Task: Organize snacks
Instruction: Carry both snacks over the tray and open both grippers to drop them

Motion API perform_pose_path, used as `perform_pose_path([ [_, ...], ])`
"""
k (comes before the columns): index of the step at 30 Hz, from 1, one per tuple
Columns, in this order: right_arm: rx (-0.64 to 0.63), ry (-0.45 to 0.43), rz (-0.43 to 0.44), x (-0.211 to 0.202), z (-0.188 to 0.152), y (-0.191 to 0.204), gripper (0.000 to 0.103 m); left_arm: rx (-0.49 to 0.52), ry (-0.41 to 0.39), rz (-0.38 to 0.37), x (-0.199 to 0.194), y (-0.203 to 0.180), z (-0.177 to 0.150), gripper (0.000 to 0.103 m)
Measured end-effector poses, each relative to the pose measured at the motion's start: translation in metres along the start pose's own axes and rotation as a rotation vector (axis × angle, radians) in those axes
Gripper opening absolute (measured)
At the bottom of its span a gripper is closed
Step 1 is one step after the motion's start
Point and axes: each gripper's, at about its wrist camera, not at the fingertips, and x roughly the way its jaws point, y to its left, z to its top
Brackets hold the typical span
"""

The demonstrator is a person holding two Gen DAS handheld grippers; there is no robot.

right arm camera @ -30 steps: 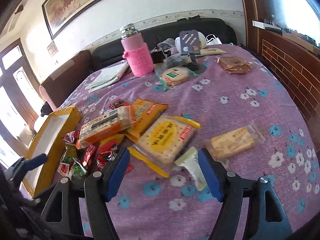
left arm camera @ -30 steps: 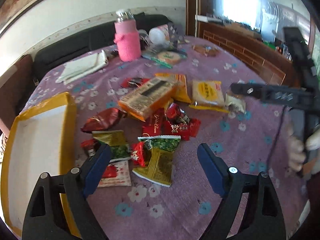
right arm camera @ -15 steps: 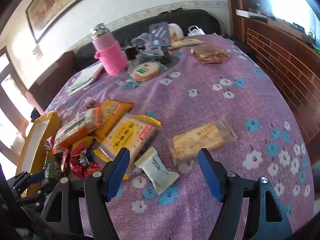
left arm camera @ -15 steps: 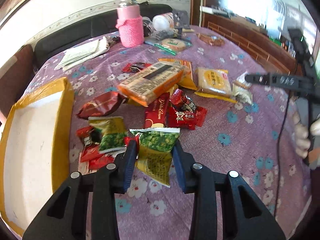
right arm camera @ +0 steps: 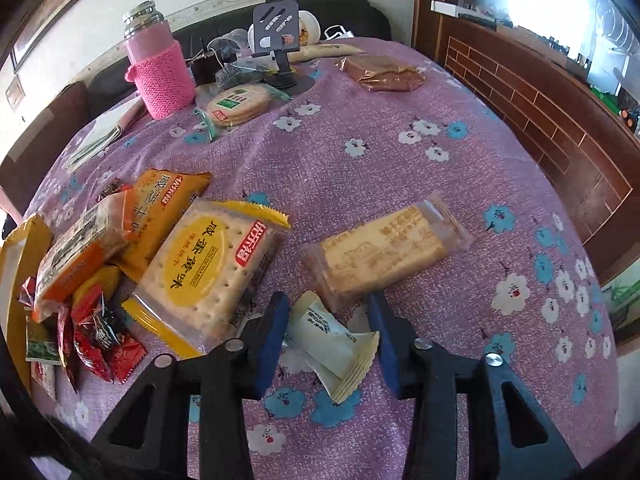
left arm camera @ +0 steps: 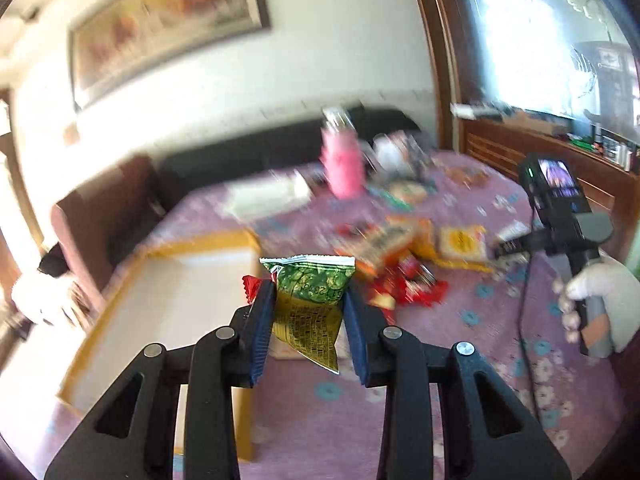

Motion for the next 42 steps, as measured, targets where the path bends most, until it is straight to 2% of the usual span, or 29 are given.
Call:
perform_pose_path([
  [1,0.003,-0.002,-0.001,-0.002,-0.002,-0.001,0.037,0.004,-0.037,0.028,-0.008,0.002,0.001,0.031],
  [5,0.029,-0.015,0.022,-0.016,-0.013,-0.009,0.035,-0.007,-0.126,0.088,-0.028,0.016,0.006,0.031],
  [9,0.052,-0.065,0.037,-0.045,-0.025,-0.018,0.035,-0.023,-0.187,0.127,-0.044,0.026,0.009,0.031],
  [14,0.018,-0.140,0.081,-0.087,-0.031,-0.007,0.035,-0.053,-0.211,0.160,-0.057,0.040,0.006,0.031],
  [17,-0.036,-0.188,0.151,-0.116,-0.032,0.016,0.035,-0.070,-0.204,0.181,-0.058,0.049,0.002,0.031],
  [20,-0.117,-0.230,0.269,-0.141,-0.033,0.052,0.035,-0.088,-0.189,0.204,-0.056,0.062,-0.003,0.031],
  [24,-0.260,-0.236,0.463,-0.162,-0.037,0.119,0.035,-0.132,-0.121,0.203,-0.043,0.089,-0.010,0.031],
  [26,-0.321,-0.196,0.566,-0.163,-0.038,0.156,0.035,-0.179,-0.068,0.193,-0.031,0.112,-0.013,0.031],
  [30,-0.415,-0.125,0.715,-0.157,-0.046,0.224,0.034,-0.257,0.048,0.182,-0.002,0.156,-0.022,0.031],
  [35,-0.492,-0.021,0.779,-0.134,-0.060,0.299,0.034,-0.365,0.205,0.131,0.038,0.202,-0.040,0.031],
  [42,-0.502,0.093,0.809,-0.101,-0.079,0.346,0.034,-0.515,0.311,0.056,0.061,0.239,-0.062,0.032],
])
